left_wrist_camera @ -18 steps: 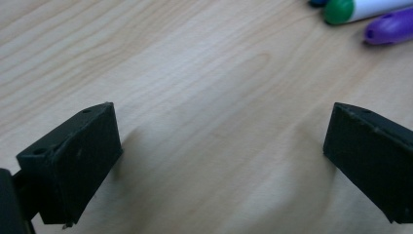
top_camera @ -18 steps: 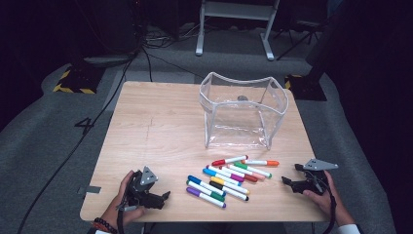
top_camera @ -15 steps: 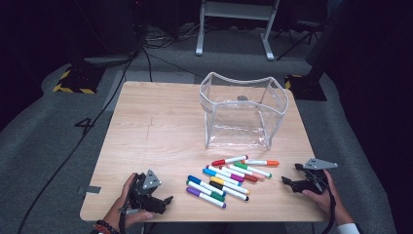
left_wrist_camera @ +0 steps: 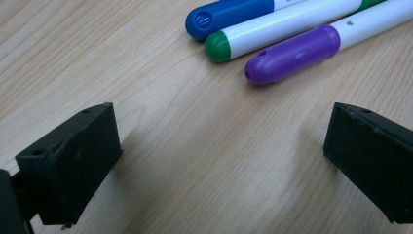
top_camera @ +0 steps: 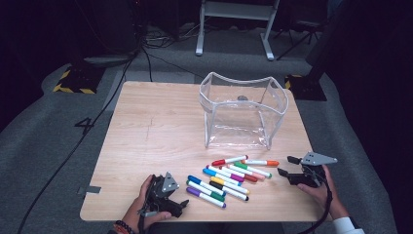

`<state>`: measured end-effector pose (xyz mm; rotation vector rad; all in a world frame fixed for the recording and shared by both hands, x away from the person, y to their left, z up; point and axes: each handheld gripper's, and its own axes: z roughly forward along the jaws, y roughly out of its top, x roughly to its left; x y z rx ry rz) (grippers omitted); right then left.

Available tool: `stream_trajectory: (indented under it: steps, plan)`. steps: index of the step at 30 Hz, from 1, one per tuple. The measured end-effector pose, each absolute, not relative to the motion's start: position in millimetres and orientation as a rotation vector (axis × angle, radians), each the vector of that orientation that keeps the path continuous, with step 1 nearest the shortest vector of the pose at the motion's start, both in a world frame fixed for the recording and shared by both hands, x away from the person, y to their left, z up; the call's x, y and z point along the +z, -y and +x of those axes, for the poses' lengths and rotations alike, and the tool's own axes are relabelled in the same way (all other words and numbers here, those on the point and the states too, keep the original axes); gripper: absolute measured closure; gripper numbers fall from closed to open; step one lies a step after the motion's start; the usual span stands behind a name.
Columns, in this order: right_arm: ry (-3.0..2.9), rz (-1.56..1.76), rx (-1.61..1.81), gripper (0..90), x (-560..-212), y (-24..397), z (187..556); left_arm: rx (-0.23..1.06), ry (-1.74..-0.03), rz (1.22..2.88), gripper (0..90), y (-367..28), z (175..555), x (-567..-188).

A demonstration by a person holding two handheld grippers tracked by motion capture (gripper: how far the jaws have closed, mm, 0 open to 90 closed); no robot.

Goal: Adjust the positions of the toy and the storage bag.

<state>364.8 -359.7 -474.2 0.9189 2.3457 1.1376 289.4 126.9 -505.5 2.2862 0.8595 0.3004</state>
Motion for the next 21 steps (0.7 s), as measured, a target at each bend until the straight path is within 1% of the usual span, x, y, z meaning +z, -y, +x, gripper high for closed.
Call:
stream_trajectory:
  steps: [7, 11, 12, 15, 21]
  plan:
    - [-2.411, 0.832, 1.1, 33.9, -475.5, 344.5, 375.0, 0.291, -0.835, 2.294, 0.0, -116.8, 293.8, -505.4]
    - [-2.436, 0.815, 1.119, 33.4, -477.5, 341.5, 382.1, 0.278, -0.804, 2.302, 0.4, -103.5, 293.0, -505.4]
    - [-2.461, 0.798, 1.102, 33.4, -480.3, 337.7, 387.9, 0.275, -0.789, 2.306, 0.3, -94.4, 293.8, -505.3]
    - [-2.499, 0.78, 1.073, 34.8, -484.0, 331.5, 394.5, 0.282, -0.811, 2.299, 0.1, -87.5, 298.2, -505.3]
    - [-2.569, 0.743, 1.057, 42.1, -487.7, 323.8, 396.6, 0.285, -0.814, 2.299, 0.4, -81.3, 304.6, -505.1]
